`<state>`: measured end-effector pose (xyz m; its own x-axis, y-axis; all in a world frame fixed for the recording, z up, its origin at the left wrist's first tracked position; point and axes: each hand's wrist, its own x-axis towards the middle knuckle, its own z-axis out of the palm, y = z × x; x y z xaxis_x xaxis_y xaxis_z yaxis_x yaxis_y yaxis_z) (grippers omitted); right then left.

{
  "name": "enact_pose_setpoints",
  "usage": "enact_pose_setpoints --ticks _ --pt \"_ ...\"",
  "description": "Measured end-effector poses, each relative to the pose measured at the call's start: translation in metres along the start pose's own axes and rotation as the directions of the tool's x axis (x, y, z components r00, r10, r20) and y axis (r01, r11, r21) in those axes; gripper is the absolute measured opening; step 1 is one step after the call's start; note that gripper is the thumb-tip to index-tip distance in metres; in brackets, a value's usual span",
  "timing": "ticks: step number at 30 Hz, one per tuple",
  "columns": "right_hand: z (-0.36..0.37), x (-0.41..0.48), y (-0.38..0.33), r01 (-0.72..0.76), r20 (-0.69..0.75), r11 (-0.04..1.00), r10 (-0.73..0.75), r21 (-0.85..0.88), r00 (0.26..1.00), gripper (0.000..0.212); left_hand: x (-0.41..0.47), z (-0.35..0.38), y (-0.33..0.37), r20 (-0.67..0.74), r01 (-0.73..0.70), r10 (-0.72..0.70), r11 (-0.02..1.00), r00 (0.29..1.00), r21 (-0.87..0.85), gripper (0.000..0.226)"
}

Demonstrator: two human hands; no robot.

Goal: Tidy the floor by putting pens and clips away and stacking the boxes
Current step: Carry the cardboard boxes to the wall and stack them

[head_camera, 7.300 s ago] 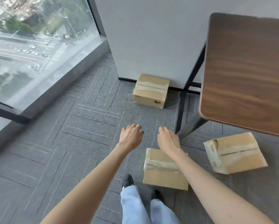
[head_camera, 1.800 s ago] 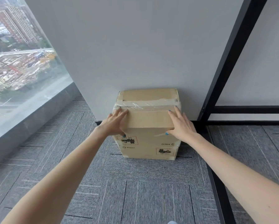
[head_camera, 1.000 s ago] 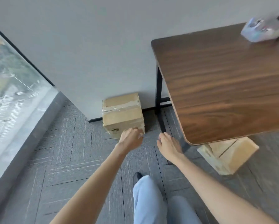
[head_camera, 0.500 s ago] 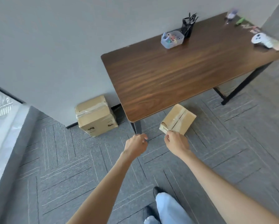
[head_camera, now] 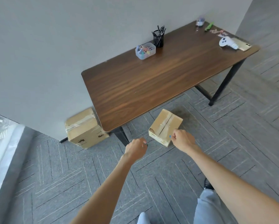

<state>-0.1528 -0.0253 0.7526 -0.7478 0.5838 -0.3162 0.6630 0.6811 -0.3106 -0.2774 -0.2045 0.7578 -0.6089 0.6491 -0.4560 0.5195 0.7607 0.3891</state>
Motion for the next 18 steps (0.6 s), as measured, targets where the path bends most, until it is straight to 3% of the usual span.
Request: enact_pose_setpoints --ticks 10,18 --pt "-0.060 0.106 0.159 0.158 0.088 0.984 -0.151 -0.077 0.985 0.026 0.101 0.056 0.147 -0.069 0.207 -0.219 0.968 0.973 -0.143 0.033" --pt "0.011 0.198 0.238 0.159 0.110 0.984 -0.150 -0.081 0.983 0.025 0.209 0.146 0.158 -0.103 0.255 -0.268 0.959 0.958 -0.123 0.028"
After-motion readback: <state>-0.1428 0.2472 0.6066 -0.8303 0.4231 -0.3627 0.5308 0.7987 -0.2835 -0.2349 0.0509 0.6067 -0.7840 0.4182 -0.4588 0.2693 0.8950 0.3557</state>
